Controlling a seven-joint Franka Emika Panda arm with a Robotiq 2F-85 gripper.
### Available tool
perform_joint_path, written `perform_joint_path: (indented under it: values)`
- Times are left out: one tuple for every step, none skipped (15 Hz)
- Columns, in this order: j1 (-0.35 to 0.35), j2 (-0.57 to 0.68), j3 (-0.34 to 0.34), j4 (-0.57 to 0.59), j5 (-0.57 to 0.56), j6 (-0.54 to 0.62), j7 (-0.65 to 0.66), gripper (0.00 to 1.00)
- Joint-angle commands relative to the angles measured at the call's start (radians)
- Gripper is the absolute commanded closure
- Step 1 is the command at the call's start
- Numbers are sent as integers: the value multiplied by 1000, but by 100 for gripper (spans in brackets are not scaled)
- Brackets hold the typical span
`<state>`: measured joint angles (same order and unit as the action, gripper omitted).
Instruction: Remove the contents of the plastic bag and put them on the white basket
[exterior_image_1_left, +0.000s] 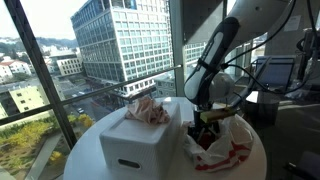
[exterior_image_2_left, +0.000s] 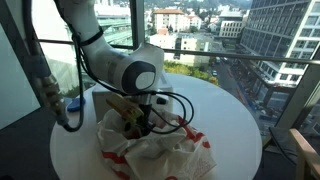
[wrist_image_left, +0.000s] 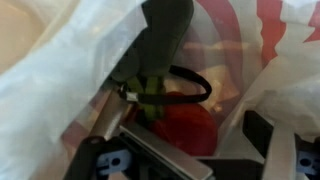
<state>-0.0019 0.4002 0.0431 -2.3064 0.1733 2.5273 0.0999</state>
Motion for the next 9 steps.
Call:
perform_joint_path:
  values:
    - [2, 1, -3, -5, 3, 4, -6, 0]
    - [2, -2, -1, -9, 5, 4, -8, 0]
    - [2, -6, -1, -11, 7, 4, -9, 0]
    - [11, -18, -9, -19, -7, 11, 5, 25]
    - [23, -27, -24, -24, -31, 9, 30, 25]
    - [32, -37, -36, -30, -47, 0, 58, 34]
    - [40, -46, -49, -34, -63, -16, 84, 42]
    - [50, -58, -62, -36, -85, -46, 119, 49]
    - [58, -65, -72, -33, -99, -78, 153, 58]
